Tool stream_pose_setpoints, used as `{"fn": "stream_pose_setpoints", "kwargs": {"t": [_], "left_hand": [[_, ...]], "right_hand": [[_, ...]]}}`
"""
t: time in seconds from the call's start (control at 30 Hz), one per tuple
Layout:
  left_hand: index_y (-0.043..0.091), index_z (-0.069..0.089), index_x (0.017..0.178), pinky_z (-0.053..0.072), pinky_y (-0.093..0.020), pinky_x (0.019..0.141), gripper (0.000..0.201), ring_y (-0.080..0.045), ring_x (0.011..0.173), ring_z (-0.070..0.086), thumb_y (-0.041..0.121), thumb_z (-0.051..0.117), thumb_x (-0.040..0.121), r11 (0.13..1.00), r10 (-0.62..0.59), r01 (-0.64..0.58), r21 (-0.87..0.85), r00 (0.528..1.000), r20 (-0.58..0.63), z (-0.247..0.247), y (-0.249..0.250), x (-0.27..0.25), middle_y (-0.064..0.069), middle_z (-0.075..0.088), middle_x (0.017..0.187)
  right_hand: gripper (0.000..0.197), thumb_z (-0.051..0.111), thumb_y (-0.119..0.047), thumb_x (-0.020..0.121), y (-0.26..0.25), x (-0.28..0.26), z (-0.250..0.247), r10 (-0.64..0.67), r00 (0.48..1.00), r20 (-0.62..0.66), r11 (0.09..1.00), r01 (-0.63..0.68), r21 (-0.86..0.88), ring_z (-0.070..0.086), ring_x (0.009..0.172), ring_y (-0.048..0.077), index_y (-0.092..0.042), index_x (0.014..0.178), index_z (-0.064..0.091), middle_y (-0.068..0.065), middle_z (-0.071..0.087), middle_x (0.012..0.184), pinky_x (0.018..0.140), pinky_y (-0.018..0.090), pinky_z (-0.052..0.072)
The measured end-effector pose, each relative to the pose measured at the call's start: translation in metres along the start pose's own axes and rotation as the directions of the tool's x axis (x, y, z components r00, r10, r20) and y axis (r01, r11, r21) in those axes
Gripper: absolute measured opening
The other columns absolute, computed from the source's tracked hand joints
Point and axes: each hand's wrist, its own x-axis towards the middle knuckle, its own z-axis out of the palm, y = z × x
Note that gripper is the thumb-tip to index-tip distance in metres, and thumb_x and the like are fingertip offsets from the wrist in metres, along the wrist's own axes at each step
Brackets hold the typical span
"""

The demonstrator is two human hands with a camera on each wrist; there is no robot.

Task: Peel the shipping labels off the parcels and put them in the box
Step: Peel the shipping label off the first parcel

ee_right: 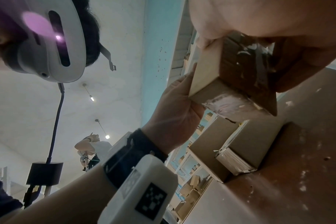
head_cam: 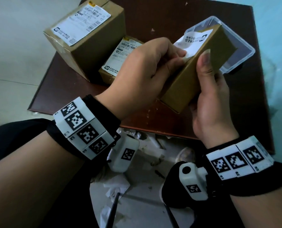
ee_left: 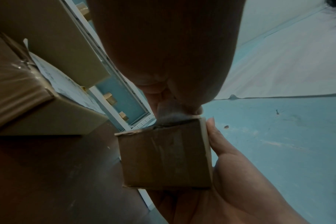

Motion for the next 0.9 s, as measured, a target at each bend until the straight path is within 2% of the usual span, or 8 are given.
{"fn": "stream_pose_setpoints", "kwargs": {"t": [0.1, 0.23, 0.37, 0.5, 0.6, 0.67, 0.8, 0.9], "left_hand": [[0.015, 0.061, 0.099, 0.057, -0.037, 0.088, 0.007, -0.012, 0.107, 0.071, 0.020, 0.061, 0.104, 1.000, 0.010, -0.010, 0.004, 1.000, 0.016, -0.0005, 0.0010, 0.0005, -0.003, 0.074, 0.117], [0.016, 0.057, 0.097, 0.057, -0.042, 0.086, 0.009, -0.013, 0.107, 0.070, 0.019, 0.059, 0.105, 1.000, 0.013, -0.013, -0.005, 0.999, 0.047, -0.0021, -0.0008, 0.0020, -0.003, 0.073, 0.118], [0.015, 0.058, 0.096, 0.057, -0.040, 0.087, 0.010, -0.010, 0.107, 0.070, 0.019, 0.059, 0.105, 1.000, -0.013, 0.013, -0.010, 0.999, 0.047, -0.0037, -0.0008, 0.0024, -0.001, 0.073, 0.118], [0.013, 0.060, 0.097, 0.056, -0.029, 0.086, 0.010, -0.004, 0.106, 0.069, 0.019, 0.059, 0.105, 0.999, -0.041, 0.041, -0.006, 0.998, 0.037, -0.0039, -0.0016, 0.0033, 0.001, 0.074, 0.118], [0.003, 0.063, 0.098, 0.049, -0.015, 0.084, 0.015, 0.003, 0.105, 0.067, 0.017, 0.060, 0.105, 0.997, -0.069, 0.070, -0.025, 0.997, 0.021, -0.0035, -0.0029, 0.0037, 0.001, 0.074, 0.116], [0.001, 0.063, 0.098, 0.048, -0.012, 0.084, 0.015, 0.005, 0.104, 0.067, 0.015, 0.060, 0.104, 0.995, -0.082, 0.083, -0.051, 0.996, 0.018, -0.0032, -0.0038, 0.0040, 0.000, 0.074, 0.115], [0.008, 0.062, 0.098, 0.049, -0.013, 0.084, 0.010, 0.005, 0.103, 0.068, 0.015, 0.061, 0.105, 0.991, -0.098, 0.100, -0.086, 0.995, 0.029, -0.0031, -0.0033, 0.0042, 0.000, 0.074, 0.114], [0.007, 0.063, 0.099, 0.057, -0.025, 0.086, 0.015, -0.002, 0.104, 0.070, 0.021, 0.060, 0.104, 0.981, -0.155, 0.159, -0.115, 0.987, 0.042, -0.0051, -0.0030, 0.0048, 0.001, 0.075, 0.116]], "right_hand": [[0.033, 0.065, -0.045, 0.103, -0.0009, -0.0004, 0.0004, -0.006, 1.000, 0.001, 1.000, 0.006, -0.003, 0.078, 0.112, 0.022, -0.025, 0.129, 0.062, 0.008, 0.077, 0.126, 0.099, 0.047, 0.064], [0.045, 0.069, -0.050, 0.094, 0.0000, 0.0004, 0.0015, 0.009, 1.000, -0.007, 1.000, -0.009, 0.001, 0.077, 0.115, 0.027, -0.024, 0.131, 0.062, 0.013, 0.075, 0.130, 0.099, 0.051, 0.063], [0.049, 0.069, -0.051, 0.093, 0.0003, 0.0004, 0.0014, 0.014, 1.000, -0.006, 1.000, -0.014, -0.003, 0.076, 0.117, 0.029, -0.024, 0.133, 0.061, 0.013, 0.075, 0.129, 0.101, 0.054, 0.061], [0.050, 0.068, -0.051, 0.094, 0.0006, 0.0009, 0.0002, 0.013, 1.000, -0.003, 1.000, -0.013, -0.008, 0.076, 0.116, 0.029, -0.025, 0.135, 0.059, 0.012, 0.075, 0.129, 0.100, 0.055, 0.061], [0.049, 0.068, -0.049, 0.095, -0.0002, 0.0010, -0.0001, 0.010, 1.000, 0.002, 1.000, -0.010, 0.001, 0.077, 0.115, 0.028, -0.023, 0.136, 0.059, 0.010, 0.077, 0.127, 0.100, 0.053, 0.062], [0.049, 0.068, -0.049, 0.095, -0.0004, 0.0005, -0.0003, 0.009, 1.000, 0.001, 1.000, -0.009, 0.000, 0.077, 0.114, 0.026, -0.022, 0.136, 0.059, 0.008, 0.077, 0.126, 0.100, 0.051, 0.062], [0.046, 0.067, -0.048, 0.098, -0.0004, 0.0005, -0.0007, 0.012, 1.000, 0.015, 1.000, -0.012, 0.006, 0.076, 0.118, 0.027, -0.022, 0.136, 0.060, 0.010, 0.076, 0.129, 0.102, 0.051, 0.061], [0.052, 0.070, -0.049, 0.095, 0.0001, 0.0011, -0.0013, 0.019, 1.000, 0.010, 1.000, -0.019, 0.018, 0.075, 0.119, 0.028, -0.021, 0.138, 0.059, 0.011, 0.075, 0.131, 0.102, 0.052, 0.061]]}}
